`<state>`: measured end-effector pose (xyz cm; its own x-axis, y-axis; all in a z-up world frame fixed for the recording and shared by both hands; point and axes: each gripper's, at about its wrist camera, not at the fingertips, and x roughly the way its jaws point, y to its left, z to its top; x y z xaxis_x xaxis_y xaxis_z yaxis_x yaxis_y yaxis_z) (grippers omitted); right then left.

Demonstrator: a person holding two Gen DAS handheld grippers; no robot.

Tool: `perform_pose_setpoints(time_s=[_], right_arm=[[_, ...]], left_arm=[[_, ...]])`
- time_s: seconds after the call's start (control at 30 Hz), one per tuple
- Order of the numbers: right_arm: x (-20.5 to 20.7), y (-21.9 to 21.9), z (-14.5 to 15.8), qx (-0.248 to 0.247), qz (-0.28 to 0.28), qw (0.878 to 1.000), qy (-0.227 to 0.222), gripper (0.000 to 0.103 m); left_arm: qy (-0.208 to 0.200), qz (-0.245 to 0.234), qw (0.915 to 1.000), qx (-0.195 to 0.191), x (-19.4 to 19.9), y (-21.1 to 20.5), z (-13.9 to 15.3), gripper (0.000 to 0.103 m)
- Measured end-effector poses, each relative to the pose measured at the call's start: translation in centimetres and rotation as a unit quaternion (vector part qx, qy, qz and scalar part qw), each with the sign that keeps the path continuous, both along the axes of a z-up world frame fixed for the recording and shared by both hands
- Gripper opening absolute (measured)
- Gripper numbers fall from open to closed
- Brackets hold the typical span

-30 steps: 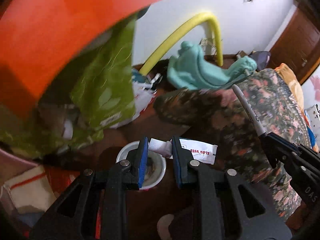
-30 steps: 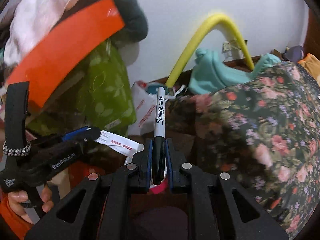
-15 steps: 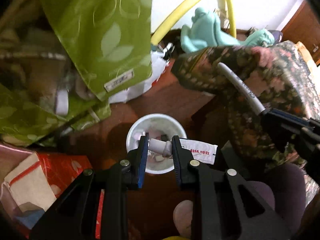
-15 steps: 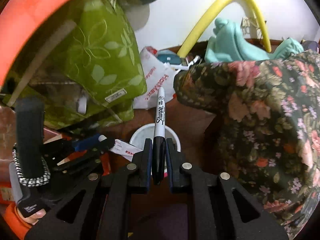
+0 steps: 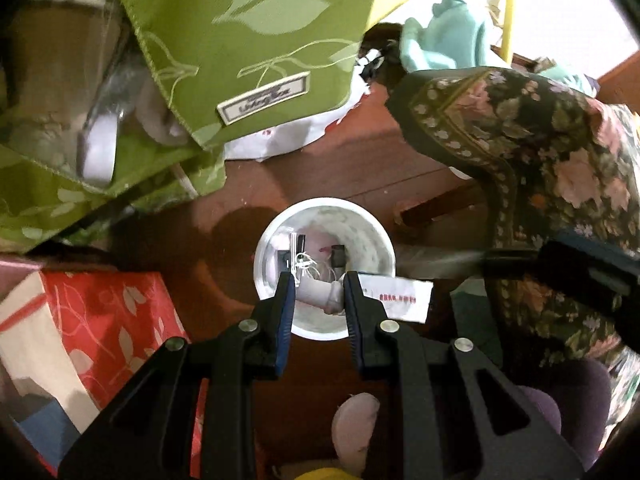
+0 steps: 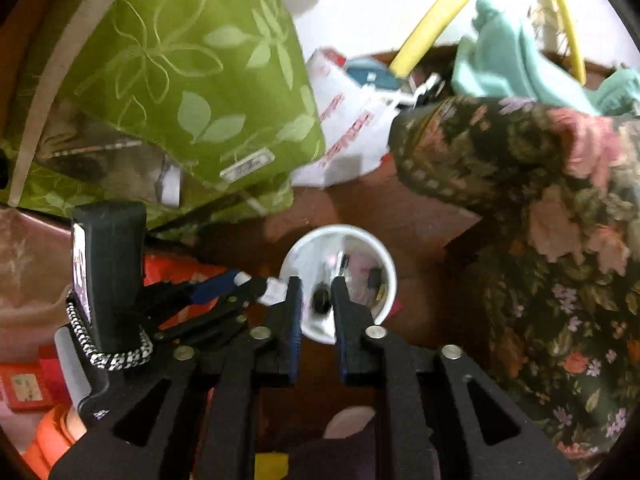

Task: Collect trash
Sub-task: 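Carry the tube and Sharpie over the white cup and open both tools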

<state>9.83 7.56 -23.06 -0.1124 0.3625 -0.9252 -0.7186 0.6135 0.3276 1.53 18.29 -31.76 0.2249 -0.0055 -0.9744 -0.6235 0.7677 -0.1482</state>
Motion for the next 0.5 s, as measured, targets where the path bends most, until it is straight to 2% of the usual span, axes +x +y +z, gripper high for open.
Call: perform_pose_setpoints(time_s=[0.07, 0.17, 0.3, 0.5], right_arm=[[0.1, 0.2, -0.5, -0.004, 0.000, 1.000, 0.008, 0.036], [-0.2, -0.2, -0.4, -0.015, 0.002, 1.000, -0.016, 0.037], [-0.3, -1.4, 0.1, -0.017, 0.002, 0.999, -0.027, 0.037], [-0.4, -3.9, 2.5, -0.005, -0.018, 0.998, -0.058, 0.037]], left_arm=[[0.009, 0.006, 0.9999, -0.001, -0.1, 0.1, -0.3, 0.030], [0.018, 0.001, 0.9998, -0.006, -0.4, -0.2, -0.6, 0.032], [0.017, -0.004, 0.9996, -0.022, -0.7, -0.5, -0.5, 0.032], [-0.013, -0.019, 0.9996, -0.017, -0.6, -1.7, 2.3, 0.032]])
